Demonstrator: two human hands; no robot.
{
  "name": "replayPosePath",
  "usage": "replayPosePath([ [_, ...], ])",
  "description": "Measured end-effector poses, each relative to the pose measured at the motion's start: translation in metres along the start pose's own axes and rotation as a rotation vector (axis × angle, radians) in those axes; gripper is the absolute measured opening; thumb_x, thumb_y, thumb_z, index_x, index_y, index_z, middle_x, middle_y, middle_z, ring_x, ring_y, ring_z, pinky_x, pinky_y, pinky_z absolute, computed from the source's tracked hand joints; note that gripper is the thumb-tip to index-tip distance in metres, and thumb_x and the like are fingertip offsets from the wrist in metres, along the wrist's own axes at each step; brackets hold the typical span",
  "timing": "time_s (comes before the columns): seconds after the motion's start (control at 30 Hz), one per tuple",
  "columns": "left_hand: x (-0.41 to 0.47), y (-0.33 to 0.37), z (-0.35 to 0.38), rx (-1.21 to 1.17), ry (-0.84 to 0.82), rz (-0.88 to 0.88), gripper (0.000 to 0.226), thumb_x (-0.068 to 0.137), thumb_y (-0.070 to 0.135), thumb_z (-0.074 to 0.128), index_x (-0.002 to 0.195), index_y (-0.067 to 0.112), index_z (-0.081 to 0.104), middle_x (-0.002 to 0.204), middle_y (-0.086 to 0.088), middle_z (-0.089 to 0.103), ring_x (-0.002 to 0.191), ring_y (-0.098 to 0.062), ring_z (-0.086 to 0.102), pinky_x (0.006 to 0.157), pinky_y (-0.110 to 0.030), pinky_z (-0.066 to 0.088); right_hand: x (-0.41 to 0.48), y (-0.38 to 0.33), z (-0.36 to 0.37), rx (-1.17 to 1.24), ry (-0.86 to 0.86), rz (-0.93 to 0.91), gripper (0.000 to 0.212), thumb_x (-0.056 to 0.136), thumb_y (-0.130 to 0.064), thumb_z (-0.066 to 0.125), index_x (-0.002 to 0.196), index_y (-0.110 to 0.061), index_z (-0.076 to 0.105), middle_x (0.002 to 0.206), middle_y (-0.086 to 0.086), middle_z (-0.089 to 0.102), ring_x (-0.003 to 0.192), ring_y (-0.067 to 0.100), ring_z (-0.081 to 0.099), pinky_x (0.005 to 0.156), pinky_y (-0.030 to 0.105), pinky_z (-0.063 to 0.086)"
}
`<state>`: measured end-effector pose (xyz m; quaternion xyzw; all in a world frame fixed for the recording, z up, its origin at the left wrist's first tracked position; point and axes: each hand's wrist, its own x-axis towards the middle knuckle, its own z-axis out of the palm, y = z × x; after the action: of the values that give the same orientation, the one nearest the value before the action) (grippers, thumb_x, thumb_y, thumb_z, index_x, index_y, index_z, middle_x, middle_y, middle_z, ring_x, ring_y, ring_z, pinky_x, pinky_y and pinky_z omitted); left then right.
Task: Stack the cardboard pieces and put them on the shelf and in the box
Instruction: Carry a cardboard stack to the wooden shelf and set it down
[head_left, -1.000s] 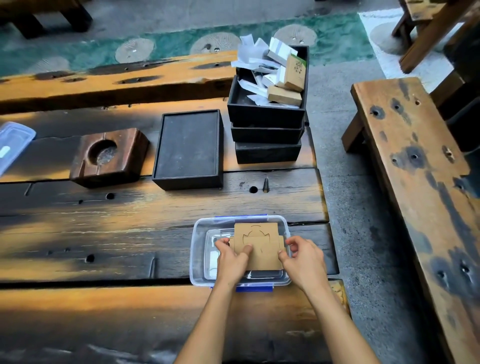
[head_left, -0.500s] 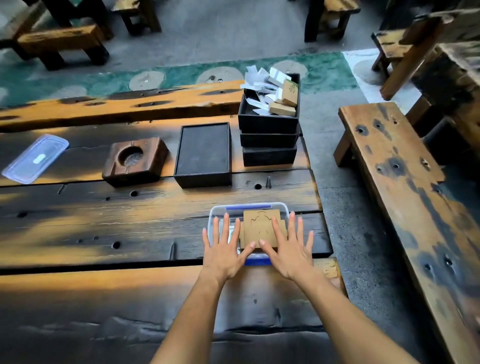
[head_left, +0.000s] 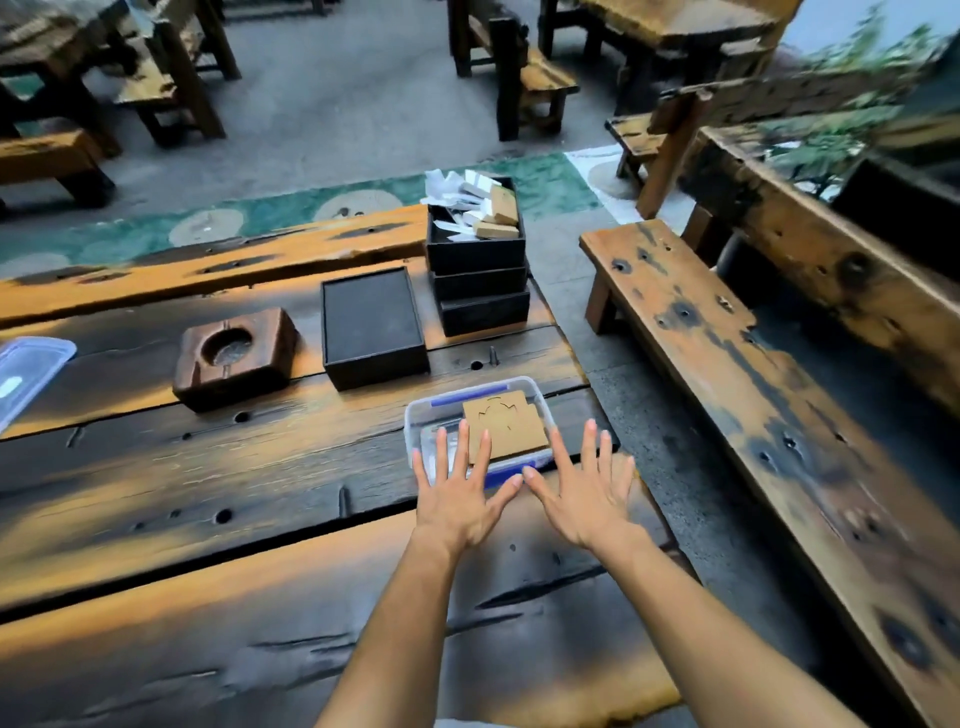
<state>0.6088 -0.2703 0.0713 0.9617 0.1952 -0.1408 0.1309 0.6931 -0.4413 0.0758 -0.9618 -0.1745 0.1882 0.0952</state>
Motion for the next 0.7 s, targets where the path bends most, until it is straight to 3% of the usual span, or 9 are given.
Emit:
replayPosePath([
  [0.2,-0.026,0.01,0.003,0.038,-0.036,0.148,0.093,0.086,0.089,-0.003,0.164,0.041,-0.014,0.161,0.007,-0.04,0.154,-0.026,-0.037,0.118,-0.06,-0.027,-0.061,0.013,0.004,0.037,0.068,0.134,0.083,0.092,-0.081,0.014,0.16,-0.04,-0.008,0.167,0.011,-0.025,0.154,0.031,-0.024,0.119,0.064,-0.013],
  [0.43,-0.059,0.039,0.016,0.107,-0.031,0.371,0.091,0.091,0.087,0.001,0.167,0.038,-0.009,0.175,0.005,-0.022,0.16,-0.029,-0.025,0.125,-0.066,-0.016,-0.142,0.043,0.02,0.085,0.089,0.328,0.084,0.09,-0.084,0.01,0.16,-0.042,-0.009,0.166,0.008,-0.029,0.153,0.03,-0.026,0.119,0.062,-0.015],
  [0.7,-0.101,0.095,0.04,0.147,-0.086,0.62,0.103,0.078,0.093,-0.012,0.166,0.039,-0.01,0.174,0.004,-0.023,0.16,-0.028,-0.026,0.12,-0.064,-0.022,-0.227,0.083,0.035,0.15,0.146,0.578,0.086,0.088,-0.085,0.009,0.16,-0.041,-0.009,0.167,0.01,-0.026,0.154,0.033,-0.023,0.119,0.064,-0.014],
])
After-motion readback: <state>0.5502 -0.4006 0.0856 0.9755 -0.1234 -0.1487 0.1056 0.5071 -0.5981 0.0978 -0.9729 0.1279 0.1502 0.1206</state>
